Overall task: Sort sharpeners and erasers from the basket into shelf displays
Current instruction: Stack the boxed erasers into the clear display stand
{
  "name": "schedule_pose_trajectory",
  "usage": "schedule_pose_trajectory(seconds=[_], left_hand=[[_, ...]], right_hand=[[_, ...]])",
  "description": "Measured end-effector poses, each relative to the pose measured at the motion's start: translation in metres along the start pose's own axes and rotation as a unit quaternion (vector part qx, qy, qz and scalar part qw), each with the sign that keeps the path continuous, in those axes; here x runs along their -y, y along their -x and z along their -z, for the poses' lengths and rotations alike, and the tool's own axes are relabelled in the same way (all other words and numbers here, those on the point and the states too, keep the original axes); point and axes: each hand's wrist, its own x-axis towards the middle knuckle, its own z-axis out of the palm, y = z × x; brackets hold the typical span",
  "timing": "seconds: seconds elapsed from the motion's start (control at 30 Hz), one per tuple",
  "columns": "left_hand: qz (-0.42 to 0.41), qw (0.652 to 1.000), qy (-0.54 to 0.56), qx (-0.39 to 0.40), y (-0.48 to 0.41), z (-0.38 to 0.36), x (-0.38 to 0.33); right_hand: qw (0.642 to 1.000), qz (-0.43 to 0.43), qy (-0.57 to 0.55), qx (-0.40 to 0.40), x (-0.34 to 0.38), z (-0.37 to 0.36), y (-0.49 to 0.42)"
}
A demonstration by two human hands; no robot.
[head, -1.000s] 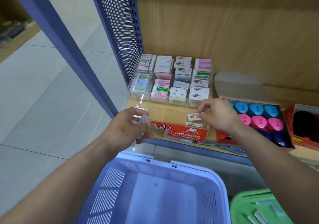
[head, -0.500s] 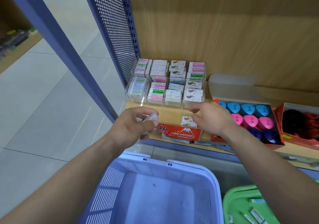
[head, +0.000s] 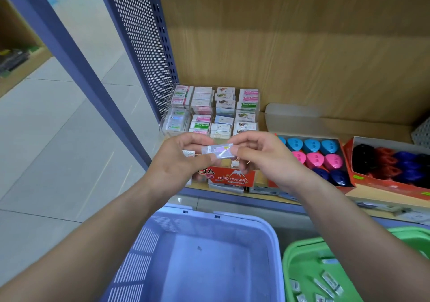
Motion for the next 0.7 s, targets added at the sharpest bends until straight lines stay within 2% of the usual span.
schedule_pose_trajectory(seconds=[0.2, 0.37, 0.57, 0.7], left_hand=[[0.008, 1.0, 0.002, 0.017, 0.0, 0.005, 0.006], [0.019, 0.999, -0.042, 0.004, -0.001, 0.013, 0.018], [0.072, 0.995, -0.061, -0.045, -0.01, 0.046, 0.041], [0.053, 0.993, -0.091, -0.048, -0.007, 0.068, 0.054]], right_hand=[[1.0, -0.016, -0.009, 0.007, -0.002, -0.007, 0.0], [0.996, 0.003, 0.076, 0.049, -0.008, -0.011, -0.007], [0.995, -0.066, 0.059, -0.043, -0.026, -0.012, -0.032], [0.994, -0.062, 0.064, -0.065, -0.036, -0.029, -0.064]])
